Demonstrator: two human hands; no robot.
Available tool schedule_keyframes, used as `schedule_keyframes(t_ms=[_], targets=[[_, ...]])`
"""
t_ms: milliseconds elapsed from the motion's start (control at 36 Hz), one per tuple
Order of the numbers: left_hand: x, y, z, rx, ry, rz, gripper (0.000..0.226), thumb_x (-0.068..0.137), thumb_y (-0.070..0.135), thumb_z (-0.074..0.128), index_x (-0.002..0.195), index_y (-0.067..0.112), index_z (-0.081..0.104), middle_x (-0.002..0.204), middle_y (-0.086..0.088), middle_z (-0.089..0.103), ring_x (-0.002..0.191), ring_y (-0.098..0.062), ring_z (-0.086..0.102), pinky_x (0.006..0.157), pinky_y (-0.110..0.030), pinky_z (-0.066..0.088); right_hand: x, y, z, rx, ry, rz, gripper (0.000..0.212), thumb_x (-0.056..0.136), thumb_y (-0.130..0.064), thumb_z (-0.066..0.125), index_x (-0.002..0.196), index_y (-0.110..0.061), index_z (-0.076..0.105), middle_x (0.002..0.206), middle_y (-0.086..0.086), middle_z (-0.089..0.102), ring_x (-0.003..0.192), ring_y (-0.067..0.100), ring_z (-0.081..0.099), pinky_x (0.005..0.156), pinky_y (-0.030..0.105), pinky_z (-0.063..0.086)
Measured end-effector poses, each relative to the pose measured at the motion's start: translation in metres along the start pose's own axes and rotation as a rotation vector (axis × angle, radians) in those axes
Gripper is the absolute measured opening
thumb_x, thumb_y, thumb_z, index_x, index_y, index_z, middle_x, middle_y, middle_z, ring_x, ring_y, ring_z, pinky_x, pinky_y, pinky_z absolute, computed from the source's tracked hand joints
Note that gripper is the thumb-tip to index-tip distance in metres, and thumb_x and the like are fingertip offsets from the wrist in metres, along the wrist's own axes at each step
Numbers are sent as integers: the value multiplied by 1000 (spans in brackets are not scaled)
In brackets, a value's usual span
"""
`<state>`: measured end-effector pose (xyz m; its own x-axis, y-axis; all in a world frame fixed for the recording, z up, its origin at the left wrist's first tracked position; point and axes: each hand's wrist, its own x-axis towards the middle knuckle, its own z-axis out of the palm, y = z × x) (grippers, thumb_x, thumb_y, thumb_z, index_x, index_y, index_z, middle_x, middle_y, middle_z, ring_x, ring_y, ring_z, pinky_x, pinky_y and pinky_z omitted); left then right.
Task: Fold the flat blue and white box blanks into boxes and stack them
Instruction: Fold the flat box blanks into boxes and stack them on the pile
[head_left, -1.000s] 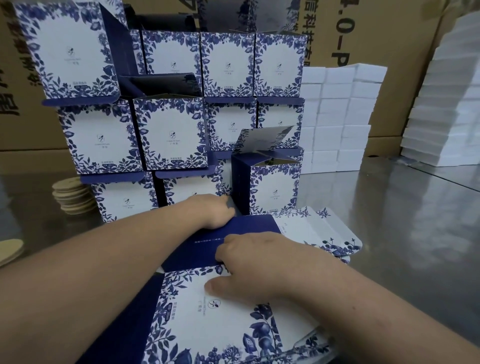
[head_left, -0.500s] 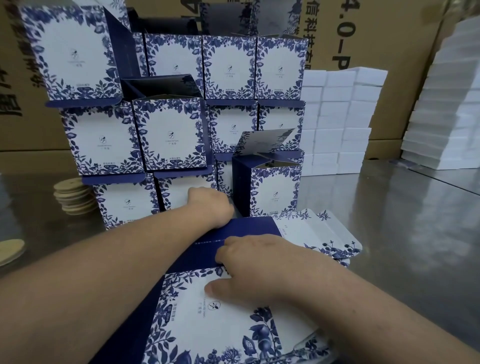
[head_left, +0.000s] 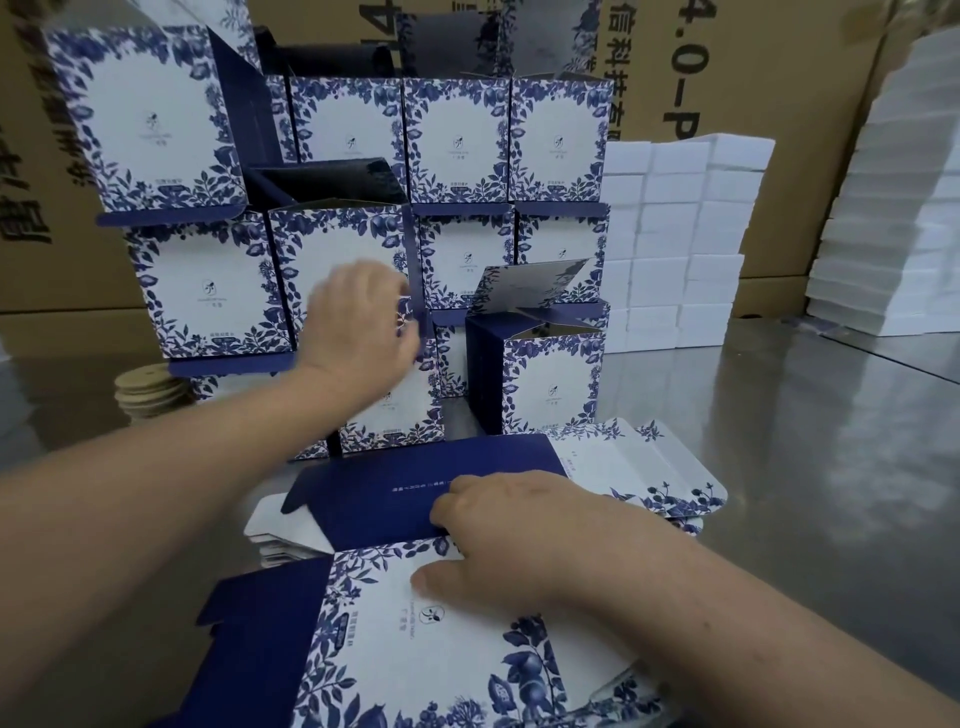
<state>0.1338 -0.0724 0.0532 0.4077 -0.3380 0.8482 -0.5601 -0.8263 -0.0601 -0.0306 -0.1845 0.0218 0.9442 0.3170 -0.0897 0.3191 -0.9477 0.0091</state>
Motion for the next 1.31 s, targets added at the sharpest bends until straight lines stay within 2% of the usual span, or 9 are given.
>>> schedule_keyframes(t_ms=[56,139,222,333,500,667,972,1167,1306], targets=[[13,-13,-12,44,76,-46,43,79,20,63,115,1,50,120,-21,49,115,-36,41,100,-47,27,-1,0,0,1,-1,2,47,94,-53,38,114,-14,52,105,3,49,101,24,50,84,38,40],[34,-35,-20,212,-80,-142,64,81,34,60,134,5,38,141,-16,36,134,-32,24,112,-50,9,-1,-1,1,8,6,5,47,94,-54,37,115,-15,52,107,3,50,103,24,51,86,39,41],[49,-50,-20,298,-220,-161,69,80,44,61,134,8,39,141,-14,37,133,-31,28,113,-54,6,-1,0,2,6,16,2,47,94,-54,37,117,-15,51,105,2,48,102,23,50,84,38,40],[66,-57,-22,343,-218,-183,80,74,54,68,135,11,38,133,-19,44,127,-37,34,111,-56,8,1,0,2,1,20,-6,48,94,-54,37,121,-16,49,102,2,46,103,24,50,83,38,38],[91,-55,-30,288,-308,-180,57,81,47,64,127,14,54,122,-20,50,116,-39,41,99,-48,33,2,1,5,0,31,-10,49,94,-53,37,124,-16,48,110,3,50,104,24,50,82,37,36],[93,-40,-32,252,-219,-183,55,82,42,65,125,9,54,119,-20,52,112,-40,44,92,-47,38,3,1,6,-3,26,-10,52,94,-54,37,130,-17,45,118,4,50,110,25,49,88,39,39],[70,-42,-19,16,-135,-221,52,86,28,64,128,2,47,127,-18,47,117,-37,43,101,-45,33,4,1,7,-10,39,-19,55,94,-54,38,135,-19,40,124,4,50,114,25,49,90,39,38],[80,-38,-27,44,-79,-225,53,86,33,65,127,4,48,126,-17,48,116,-36,45,101,-46,34,5,1,8,-14,49,-21,53,94,-54,38,134,-19,41,121,4,50,112,25,49,87,37,37],[73,-32,-19,48,-160,-176,54,85,29,66,129,3,47,129,-18,47,118,-37,43,107,-44,27,6,2,9,-11,49,-19,54,94,-54,38,136,-21,39,123,3,50,113,25,49,86,37,37]])
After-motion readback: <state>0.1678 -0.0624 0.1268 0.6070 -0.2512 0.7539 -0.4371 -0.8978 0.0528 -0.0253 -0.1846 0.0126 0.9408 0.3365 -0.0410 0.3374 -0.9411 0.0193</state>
